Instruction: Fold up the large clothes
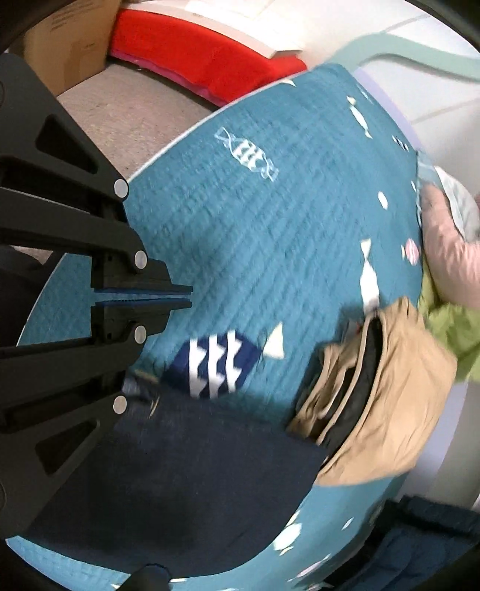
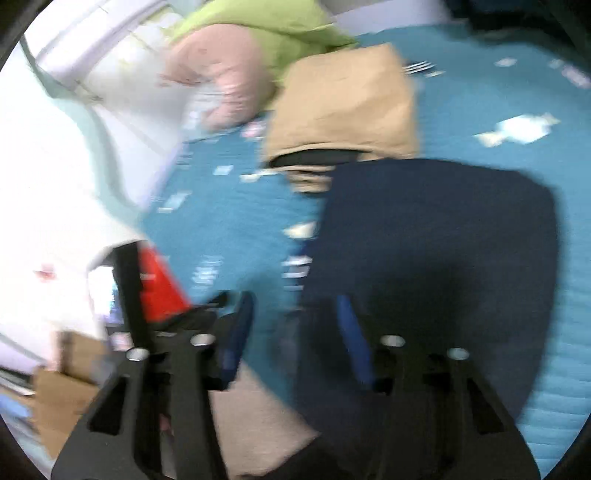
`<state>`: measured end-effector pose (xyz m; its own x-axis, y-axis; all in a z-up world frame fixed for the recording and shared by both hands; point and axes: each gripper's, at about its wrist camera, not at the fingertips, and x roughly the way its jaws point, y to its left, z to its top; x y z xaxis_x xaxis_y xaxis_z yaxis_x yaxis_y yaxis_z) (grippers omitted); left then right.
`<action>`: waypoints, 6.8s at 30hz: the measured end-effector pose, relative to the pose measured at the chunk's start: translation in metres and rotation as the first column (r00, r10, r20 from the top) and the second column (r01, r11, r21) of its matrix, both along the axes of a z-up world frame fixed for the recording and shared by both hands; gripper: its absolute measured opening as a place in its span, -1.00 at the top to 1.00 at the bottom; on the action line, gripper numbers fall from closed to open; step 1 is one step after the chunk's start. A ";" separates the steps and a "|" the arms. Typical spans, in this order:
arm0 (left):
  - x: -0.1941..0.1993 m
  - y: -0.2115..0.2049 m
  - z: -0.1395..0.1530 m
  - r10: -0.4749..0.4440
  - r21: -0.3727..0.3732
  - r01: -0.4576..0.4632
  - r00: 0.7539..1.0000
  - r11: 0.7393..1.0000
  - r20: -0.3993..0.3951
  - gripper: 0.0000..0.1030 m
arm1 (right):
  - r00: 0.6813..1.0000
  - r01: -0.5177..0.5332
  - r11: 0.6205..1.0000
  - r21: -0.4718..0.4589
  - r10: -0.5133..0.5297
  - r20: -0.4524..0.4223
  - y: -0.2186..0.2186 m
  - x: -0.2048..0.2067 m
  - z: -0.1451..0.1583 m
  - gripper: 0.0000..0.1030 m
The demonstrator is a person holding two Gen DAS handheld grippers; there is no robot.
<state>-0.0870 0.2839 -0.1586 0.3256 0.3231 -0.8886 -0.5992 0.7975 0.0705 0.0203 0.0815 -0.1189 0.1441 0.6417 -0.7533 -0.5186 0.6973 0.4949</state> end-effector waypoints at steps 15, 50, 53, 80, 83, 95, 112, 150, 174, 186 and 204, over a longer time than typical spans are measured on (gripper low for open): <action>0.028 -0.048 -0.078 -0.223 -0.032 0.222 0.950 0.975 -0.219 0.76 | 0.927 0.135 0.951 -0.279 -0.221 -0.303 -0.059 -0.022 -0.088 0.93; 0.189 -0.027 -0.087 -0.246 -0.024 0.246 0.969 0.969 -0.017 0.74 | 0.947 0.309 0.930 -0.199 -0.280 0.160 -0.031 0.121 -0.077 1.00; 0.191 -0.038 -0.077 -0.263 0.030 0.264 0.964 0.964 -0.035 0.85 | 0.943 0.323 0.920 -0.220 -0.294 0.156 -0.032 0.115 -0.062 1.00; 0.041 -0.052 -0.026 -0.368 -0.234 0.358 0.930 0.904 -0.002 0.74 | 0.899 0.124 0.953 -0.276 -0.226 -0.376 -0.088 -0.029 -0.057 0.91; 0.034 -0.059 -0.052 -0.400 -0.214 0.384 0.916 0.898 -0.036 0.71 | 0.895 0.136 0.943 -0.304 -0.248 -0.370 -0.086 -0.025 -0.090 1.00; 0.011 -0.104 -0.059 -0.520 -0.204 0.491 0.845 0.847 -0.124 0.70 | 0.875 0.050 0.953 -0.300 -0.187 -0.446 -0.083 -0.035 -0.095 0.94; 0.039 -0.091 -0.001 -0.521 -0.140 0.516 0.853 0.845 -0.005 -0.20 | 0.948 0.271 0.949 -0.163 -0.293 -0.127 -0.136 0.010 -0.009 -0.67; 0.114 -0.001 -0.055 -0.400 -0.330 0.379 0.916 0.864 0.005 -0.73 | 0.941 0.143 0.966 0.215 -0.065 -0.331 -0.098 0.060 -0.098 -0.26; 0.161 -0.049 -0.082 -0.598 -0.610 0.517 0.797 0.600 0.087 -0.91 | 0.929 0.211 0.950 0.229 -0.123 -0.348 -0.163 0.064 -0.073 0.31; 0.170 -0.088 -0.054 -0.596 -0.746 0.597 0.726 0.296 0.344 -0.92 | 0.962 0.213 0.896 0.389 -0.122 -0.246 -0.179 0.051 0.000 0.31; 0.156 0.032 0.108 -0.380 -0.500 0.748 0.657 0.437 0.651 -0.91 | 0.996 -0.001 0.824 0.567 0.052 -0.074 -0.115 0.114 0.122 0.32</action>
<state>0.0688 0.3156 -0.0509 0.5402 -0.7066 -0.4569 0.1959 0.6337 -0.7484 0.1342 -0.0338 0.0032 0.0753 0.9613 -0.2649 -0.4726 0.2683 0.8395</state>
